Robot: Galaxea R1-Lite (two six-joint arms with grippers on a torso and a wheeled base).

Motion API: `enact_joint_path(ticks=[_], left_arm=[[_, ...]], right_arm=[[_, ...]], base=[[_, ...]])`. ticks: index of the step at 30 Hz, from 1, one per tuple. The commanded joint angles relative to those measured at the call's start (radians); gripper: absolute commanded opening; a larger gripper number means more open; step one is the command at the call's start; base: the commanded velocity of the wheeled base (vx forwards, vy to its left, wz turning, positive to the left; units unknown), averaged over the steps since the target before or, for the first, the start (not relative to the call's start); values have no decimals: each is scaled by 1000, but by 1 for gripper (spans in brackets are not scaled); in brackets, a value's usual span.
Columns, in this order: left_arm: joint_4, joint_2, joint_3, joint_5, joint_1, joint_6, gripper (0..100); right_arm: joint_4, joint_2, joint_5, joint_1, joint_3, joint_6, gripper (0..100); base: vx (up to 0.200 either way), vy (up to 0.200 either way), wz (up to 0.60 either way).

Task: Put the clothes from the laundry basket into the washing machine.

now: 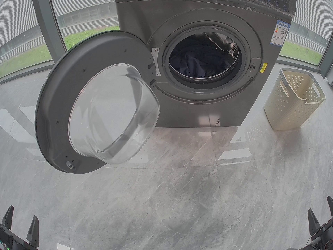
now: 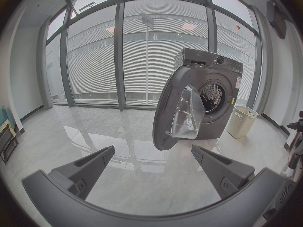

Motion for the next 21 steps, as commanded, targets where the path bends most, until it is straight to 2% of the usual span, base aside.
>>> enact_joint_path(ticks=[1, 10, 16, 21], left_arm=[[9, -9, 17, -18, -1, 3, 100], [20, -9, 17, -21, -1, 9, 100], [20, -9, 17, -21, -1, 11, 100], [18, -9, 17, -16, 0, 2, 100]], right_arm=[[-1, -11, 0, 1, 16, 0, 100], [-1, -11, 0, 1, 16, -2, 100], [1, -11, 0, 1, 16, -2, 100], [-1, -11, 2, 1, 16, -2, 100]], base=[[0, 0, 0], [0, 0, 0], [200, 0, 0], [0, 0, 0]])
